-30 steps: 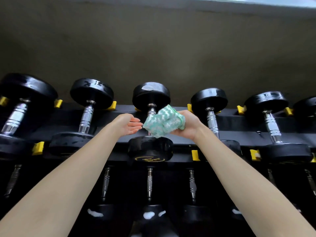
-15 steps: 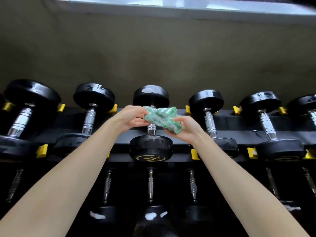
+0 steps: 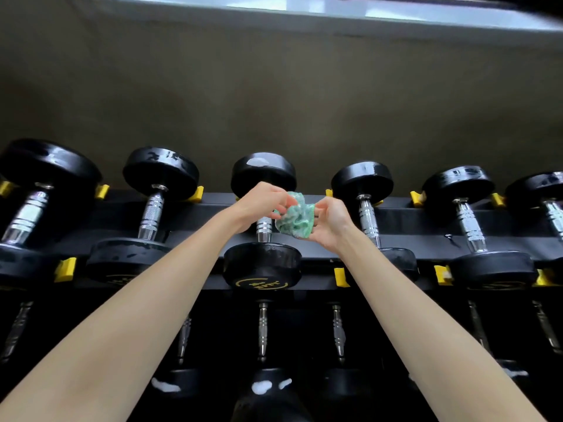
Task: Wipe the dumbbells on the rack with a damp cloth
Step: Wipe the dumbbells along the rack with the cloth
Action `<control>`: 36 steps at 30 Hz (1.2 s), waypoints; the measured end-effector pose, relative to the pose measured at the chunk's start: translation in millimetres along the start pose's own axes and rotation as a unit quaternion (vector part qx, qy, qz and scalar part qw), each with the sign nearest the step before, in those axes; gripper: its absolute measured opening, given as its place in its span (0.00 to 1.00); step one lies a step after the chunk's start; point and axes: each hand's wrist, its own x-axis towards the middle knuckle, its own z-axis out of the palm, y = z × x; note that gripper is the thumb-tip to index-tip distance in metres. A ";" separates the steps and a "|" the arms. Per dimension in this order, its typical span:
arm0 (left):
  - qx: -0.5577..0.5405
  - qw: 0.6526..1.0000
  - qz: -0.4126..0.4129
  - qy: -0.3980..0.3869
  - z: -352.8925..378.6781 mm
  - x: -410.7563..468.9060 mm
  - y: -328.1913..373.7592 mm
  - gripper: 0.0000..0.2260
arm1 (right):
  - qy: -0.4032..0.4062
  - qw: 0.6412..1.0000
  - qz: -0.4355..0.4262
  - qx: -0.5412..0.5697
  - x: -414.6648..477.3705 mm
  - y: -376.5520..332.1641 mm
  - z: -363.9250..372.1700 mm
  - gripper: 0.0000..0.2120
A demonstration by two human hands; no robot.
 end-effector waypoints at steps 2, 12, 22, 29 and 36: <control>-0.034 0.998 -0.008 -0.050 1.0 -1.6 2.4 0.15 | -0.036 0.998 0.019 0.044 -0.4 -1.4 -4.9 0.18; -0.242 0.957 -0.083 0.137 -24.3 9.7 -2.8 0.15 | 0.000 0.999 -0.046 -0.009 34.5 -1.9 -1.4 0.02; -0.090 0.943 -0.319 -0.032 -36.3 19.1 -71.7 0.12 | 0.025 0.792 -0.359 -0.493 66.9 17.6 27.6 0.11; -0.085 0.935 -0.343 -0.039 -41.5 25.1 -76.5 0.07 | -0.165 0.762 -0.226 -0.584 58.9 9.0 6.4 0.09; -0.061 0.938 -0.339 -0.021 -37.4 24.6 -77.6 0.09 | -0.267 0.731 -0.122 -0.616 37.3 3.5 16.2 0.09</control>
